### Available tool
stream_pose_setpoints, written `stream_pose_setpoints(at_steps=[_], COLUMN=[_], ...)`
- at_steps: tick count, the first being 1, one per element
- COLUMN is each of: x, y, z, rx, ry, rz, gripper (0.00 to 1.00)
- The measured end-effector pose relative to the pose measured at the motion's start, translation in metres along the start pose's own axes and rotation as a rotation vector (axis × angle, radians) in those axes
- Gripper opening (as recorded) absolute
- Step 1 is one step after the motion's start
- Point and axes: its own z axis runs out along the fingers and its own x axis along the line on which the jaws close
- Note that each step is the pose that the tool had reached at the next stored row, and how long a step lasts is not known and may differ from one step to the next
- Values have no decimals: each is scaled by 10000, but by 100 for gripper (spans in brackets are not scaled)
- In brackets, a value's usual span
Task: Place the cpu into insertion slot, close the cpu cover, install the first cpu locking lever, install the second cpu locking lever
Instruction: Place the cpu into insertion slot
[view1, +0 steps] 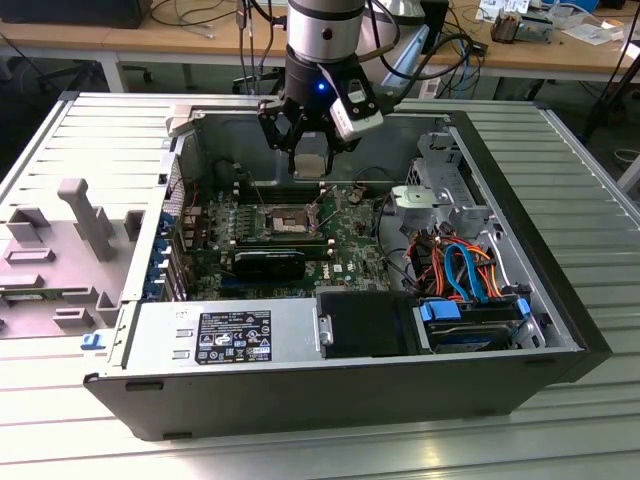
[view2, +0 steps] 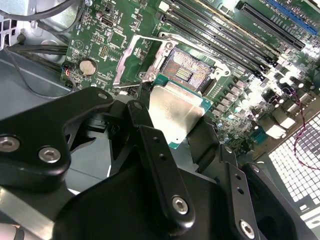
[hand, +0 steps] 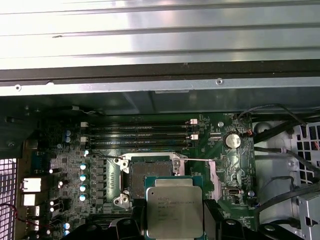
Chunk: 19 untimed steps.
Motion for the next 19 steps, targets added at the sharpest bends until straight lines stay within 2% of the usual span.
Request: stream_pose_setpoints(at_steps=[6, 19], x=[-1, 0], y=[0, -1], z=[1, 5], rx=[-2, -17], ry=[-8, -80], rz=[90, 922], gripper=[54, 54])
